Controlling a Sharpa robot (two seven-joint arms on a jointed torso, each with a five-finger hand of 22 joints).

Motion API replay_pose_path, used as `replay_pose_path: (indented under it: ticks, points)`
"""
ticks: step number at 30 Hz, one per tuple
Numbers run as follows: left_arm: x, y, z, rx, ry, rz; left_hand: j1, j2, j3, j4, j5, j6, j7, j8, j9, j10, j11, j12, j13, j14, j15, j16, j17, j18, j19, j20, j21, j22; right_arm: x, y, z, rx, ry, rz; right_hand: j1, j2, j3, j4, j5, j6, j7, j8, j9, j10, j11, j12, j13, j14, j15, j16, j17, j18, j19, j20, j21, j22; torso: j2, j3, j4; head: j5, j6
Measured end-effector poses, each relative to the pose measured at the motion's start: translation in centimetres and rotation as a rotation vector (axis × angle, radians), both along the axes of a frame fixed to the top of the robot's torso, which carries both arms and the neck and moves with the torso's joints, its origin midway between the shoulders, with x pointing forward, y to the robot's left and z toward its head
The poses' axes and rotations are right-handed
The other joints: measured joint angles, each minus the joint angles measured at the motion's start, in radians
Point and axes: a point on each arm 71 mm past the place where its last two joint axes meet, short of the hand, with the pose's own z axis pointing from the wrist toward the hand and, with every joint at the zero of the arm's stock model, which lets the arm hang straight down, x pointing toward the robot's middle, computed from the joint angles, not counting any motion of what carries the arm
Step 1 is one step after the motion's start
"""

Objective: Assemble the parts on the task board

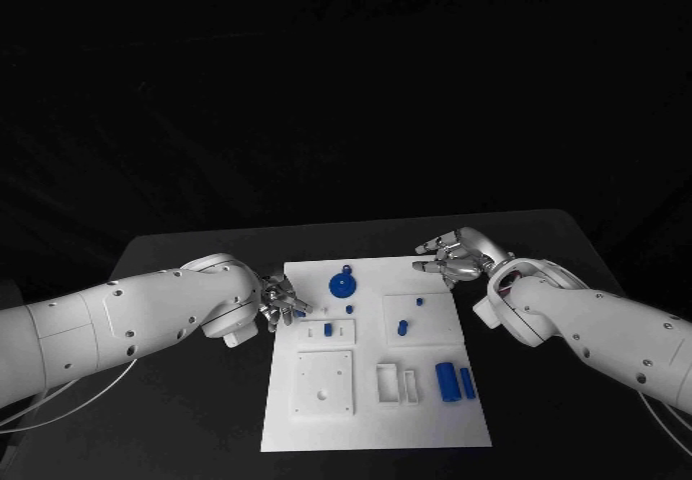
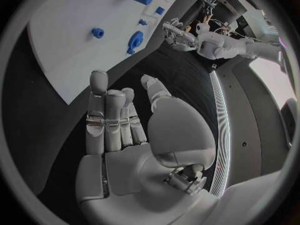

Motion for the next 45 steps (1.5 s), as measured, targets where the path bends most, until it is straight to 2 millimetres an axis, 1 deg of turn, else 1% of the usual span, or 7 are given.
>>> replay_pose_path:
  ticks: [4,11,18,29,33,37,45]
  points:
    - [-0.7,0.1,-0.2,0.014,-0.009,0.004,0.000,0.000,-0.003,-0.003,0.000,0.000,0.000,-0.001,0.004,0.001,-0.001,0.000,0.000,0.004,-0.004,0.000,0.001,0.000,0.000,0.000,0.004,0.000,0.0,-0.1,-0.1,-0.001,0.002,-0.001,0.000,0.000,0.000,0.000,0.000,0.000,0.000,0.000,0.000,0.000,0.000,0.000,0.000,0.000,0.000,0.000,0.000,0.000,0.000,0.000,0.000,0.000,0.000,-0.0002,-0.0003,0.002,-0.002]
    - [-1.6,0.0,-0.7,0.035,-0.018,0.000,0.000,0.000,-0.006,-0.006,0.000,0.004,0.004,0.001,0.004,0.009,-0.001,0.000,0.000,0.007,0.000,0.000,0.003,0.000,0.000,0.000,0.011,0.000,-0.1,-0.1,-0.2,-0.001,0.005,-0.002,0.000,0.000,0.000,0.000,0.005,0.000,0.000,0.000,0.000,0.000,0.000,0.000,0.000,0.000,0.000,0.000,0.000,0.000,0.000,0.000,0.000,0.000,0.002,0.0007,-0.0010,0.005,-0.005]
    - [-2.1,-0.5,-1.3,0.050,-0.031,-0.010,-0.001,-0.001,-0.008,-0.008,0.000,0.004,0.004,0.001,0.010,0.010,-0.002,-0.004,0.001,0.011,-0.004,0.000,0.004,0.000,0.000,-0.007,0.016,0.001,-0.1,-0.1,-0.3,-0.001,0.007,-0.002,0.000,0.000,0.000,0.000,0.005,0.000,0.000,0.000,0.000,0.000,0.000,0.000,0.000,0.000,0.000,0.000,0.000,0.000,0.000,0.000,0.000,0.000,0.002,0.0015,-0.0023,0.003,-0.006]
    - [-2.4,-1.2,-1.7,0.069,-0.061,-0.030,-0.001,-0.001,-0.008,-0.014,-0.001,0.004,0.004,0.000,0.010,0.016,-0.001,-0.004,0.002,0.016,-0.005,0.000,0.005,0.000,0.000,-0.007,0.016,0.001,-0.2,-0.2,-0.4,-0.003,0.010,-0.004,0.000,0.000,0.000,0.000,0.005,0.000,0.000,0.000,0.000,0.000,0.000,0.000,0.000,0.000,0.000,0.000,0.000,0.000,0.000,0.000,0.000,0.000,0.002,0.0028,-0.0026,-0.001,-0.010]
    - [-2.4,-1.5,-1.7,0.074,-0.069,-0.039,0.002,0.002,-0.004,-0.018,-0.023,0.004,0.004,-0.003,0.010,0.016,-0.001,-0.008,0.004,0.018,-0.004,-0.002,0.006,0.000,0.000,-0.007,0.019,0.001,-0.2,-0.2,-0.4,-0.003,0.011,-0.004,0.000,0.000,0.000,0.000,0.005,0.000,0.000,0.000,0.000,0.000,0.000,0.000,0.000,0.000,0.000,0.000,0.000,0.000,0.000,0.000,0.000,0.000,0.002,0.0030,-0.0026,-0.002,-0.010]
    - [-2.4,-1.8,-1.8,0.078,-0.073,-0.048,-0.001,0.009,-0.004,-0.018,-0.023,0.004,0.004,-0.002,0.010,0.016,-0.001,-0.008,0.005,0.018,-0.004,-0.004,0.006,0.000,0.000,-0.007,0.019,0.000,-0.2,-0.2,-0.4,-0.003,0.012,-0.003,0.000,0.000,0.000,0.000,0.005,0.000,0.000,0.000,0.000,0.000,0.000,0.000,0.000,0.000,0.000,0.000,0.000,0.000,0.000,0.000,0.000,0.000,0.002,0.0029,-0.0026,-0.002,-0.010]
    - [-2.5,-2.2,-2.0,0.086,-0.075,-0.059,-0.001,0.010,-0.004,-0.018,-0.024,0.004,0.004,0.001,0.010,0.016,-0.001,-0.008,0.006,0.018,-0.003,-0.008,0.006,0.000,0.000,-0.007,0.019,0.000,-0.2,-0.2,-0.4,-0.003,0.013,-0.003,0.000,0.000,0.000,0.000,0.005,0.000,0.000,0.000,0.000,0.000,0.000,0.000,0.000,0.000,0.000,0.000,0.000,0.000,0.000,0.000,0.000,0.000,0.002,0.0026,-0.0025,-0.003,-0.012]
